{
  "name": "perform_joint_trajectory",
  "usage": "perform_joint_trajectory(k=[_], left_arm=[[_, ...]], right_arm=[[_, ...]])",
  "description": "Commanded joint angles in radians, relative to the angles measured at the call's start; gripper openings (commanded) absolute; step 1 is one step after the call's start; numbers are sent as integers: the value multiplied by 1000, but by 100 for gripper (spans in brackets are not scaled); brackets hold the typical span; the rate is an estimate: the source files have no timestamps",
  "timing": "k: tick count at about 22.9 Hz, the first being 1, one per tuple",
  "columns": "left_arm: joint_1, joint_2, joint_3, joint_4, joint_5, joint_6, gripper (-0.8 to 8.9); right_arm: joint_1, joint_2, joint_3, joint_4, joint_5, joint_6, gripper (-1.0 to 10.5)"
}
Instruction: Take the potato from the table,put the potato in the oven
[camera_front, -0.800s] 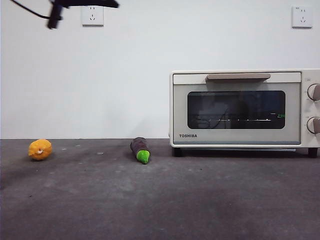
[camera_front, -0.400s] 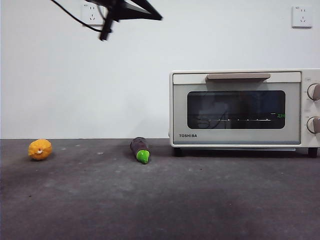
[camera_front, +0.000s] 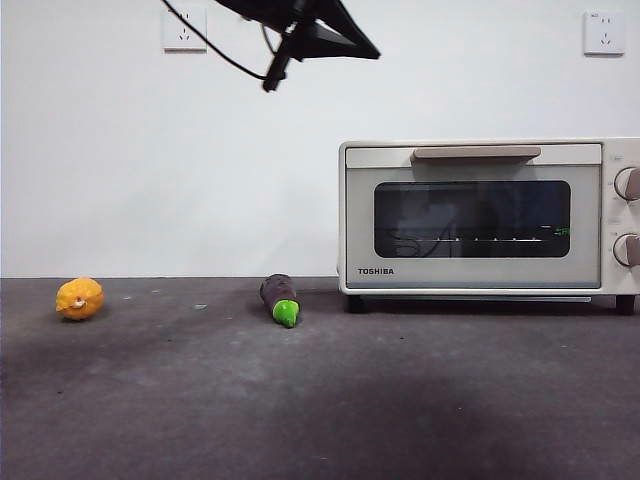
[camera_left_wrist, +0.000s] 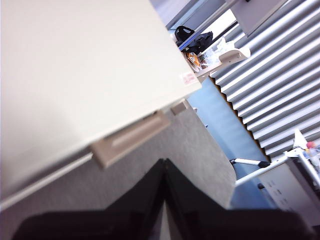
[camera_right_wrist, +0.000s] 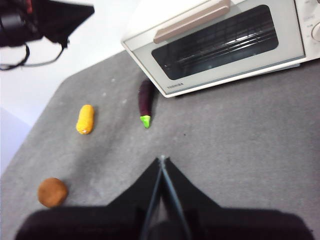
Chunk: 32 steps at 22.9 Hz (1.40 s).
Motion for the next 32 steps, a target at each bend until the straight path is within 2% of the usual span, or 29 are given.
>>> perform_joint_trajectory(k=[1, 8, 14, 16, 18, 22, 32], left_arm=[[-22, 60, 69, -6, -24, 56, -5], [-83, 166, 188, -10, -134, 165, -5], [-146, 189, 188, -5, -320, 352, -5], [-172, 194, 188, 8, -399, 449, -6], [-193, 200, 188, 14, -435, 537, -6], [-206, 229, 188, 23, -462, 574, -6], [-194, 291, 188, 2, -498, 592, -6]], right_arm=[[0, 24, 5, 4, 24, -31, -8], [0, 117, 5, 2, 43, -81, -8], [0, 185, 5, 2, 43, -119, -7], [0, 204, 5, 1, 45, -126, -7], [0, 214, 5, 1, 45, -130, -7], [0, 219, 5, -3, 47, -149, -7], [0, 220, 5, -5, 73, -155, -7]])
